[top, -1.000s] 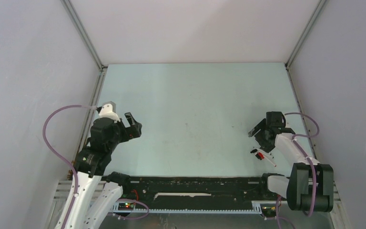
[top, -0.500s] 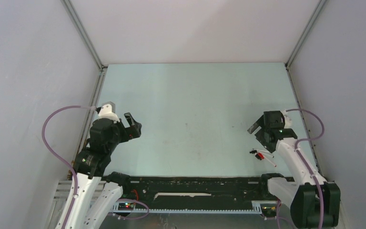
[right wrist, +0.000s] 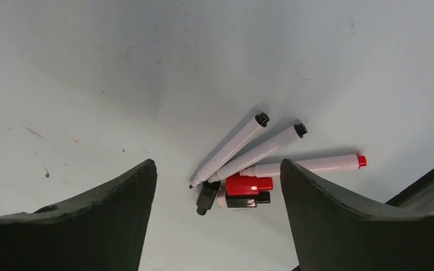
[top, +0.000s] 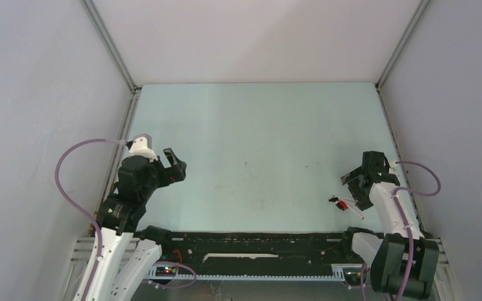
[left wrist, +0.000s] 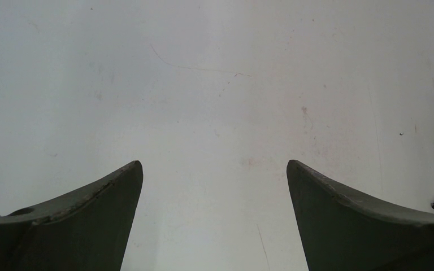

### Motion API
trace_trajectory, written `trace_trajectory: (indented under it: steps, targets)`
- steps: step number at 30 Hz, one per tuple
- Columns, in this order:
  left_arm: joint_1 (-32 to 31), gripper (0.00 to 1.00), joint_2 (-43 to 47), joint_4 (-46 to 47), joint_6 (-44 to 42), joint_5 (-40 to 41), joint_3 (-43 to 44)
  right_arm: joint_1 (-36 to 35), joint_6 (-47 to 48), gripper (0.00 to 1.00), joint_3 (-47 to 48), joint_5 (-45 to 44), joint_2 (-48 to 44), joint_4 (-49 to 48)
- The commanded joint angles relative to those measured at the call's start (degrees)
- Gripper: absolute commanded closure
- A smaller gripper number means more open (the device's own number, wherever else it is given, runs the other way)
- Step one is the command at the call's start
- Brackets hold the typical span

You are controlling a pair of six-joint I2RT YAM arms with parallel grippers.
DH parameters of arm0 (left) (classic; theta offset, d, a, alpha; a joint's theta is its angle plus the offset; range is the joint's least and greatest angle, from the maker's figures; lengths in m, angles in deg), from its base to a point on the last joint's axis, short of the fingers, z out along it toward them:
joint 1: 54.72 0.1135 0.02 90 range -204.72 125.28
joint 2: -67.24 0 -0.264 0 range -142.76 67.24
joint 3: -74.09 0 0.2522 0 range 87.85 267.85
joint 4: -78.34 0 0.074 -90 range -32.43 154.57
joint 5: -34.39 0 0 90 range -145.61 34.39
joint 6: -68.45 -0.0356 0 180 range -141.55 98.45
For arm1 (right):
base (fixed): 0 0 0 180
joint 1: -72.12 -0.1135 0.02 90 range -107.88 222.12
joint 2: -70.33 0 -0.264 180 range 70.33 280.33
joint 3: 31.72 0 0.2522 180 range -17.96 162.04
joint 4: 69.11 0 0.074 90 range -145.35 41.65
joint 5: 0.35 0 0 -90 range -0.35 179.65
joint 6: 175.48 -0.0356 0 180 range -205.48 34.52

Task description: Insert the pens into the pen caps

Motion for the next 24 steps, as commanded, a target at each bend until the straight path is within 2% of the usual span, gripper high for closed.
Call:
trace_trajectory:
  steps: [1, 4, 11, 15, 21, 24]
  targets:
    - [-0.4, 0.00, 0.5, 1.0, -0.2, -0.1, -0.2, 0.2, -1.6, 0.20, 0.0, 0.7, 3.7, -3.0]
    - [-0.4, 0.00, 0.6, 1.1, -0.2, -0.2, -0.2, 0.2, -1.3, 0.25, -0.5, 0.3, 5.8, -4.7]
    - [-0.4, 0.00, 1.3, 1.3, -0.3, -0.7, -0.4, 0.8, -1.0, 0.28, -0.7, 0.2, 9.9, -7.3]
    - [-0.4, 0.00, 1.5, 1.3, -0.3, -1.0, -0.4, 1.4, -0.2, 0.42, -0.7, 1.4, 11.2, -8.9]
    - [-0.4, 0.00, 1.8, 1.4, -0.3, -1.0, -0.4, 3.0, 0.8, 0.55, -0.7, 2.8, 12.9, -10.4]
    - [-0.4, 0.00, 1.8, 1.4, -0.3, -1.0, -0.4, 4.4, 1.6, 0.65, -0.7, 3.7, 13.8, -11.2]
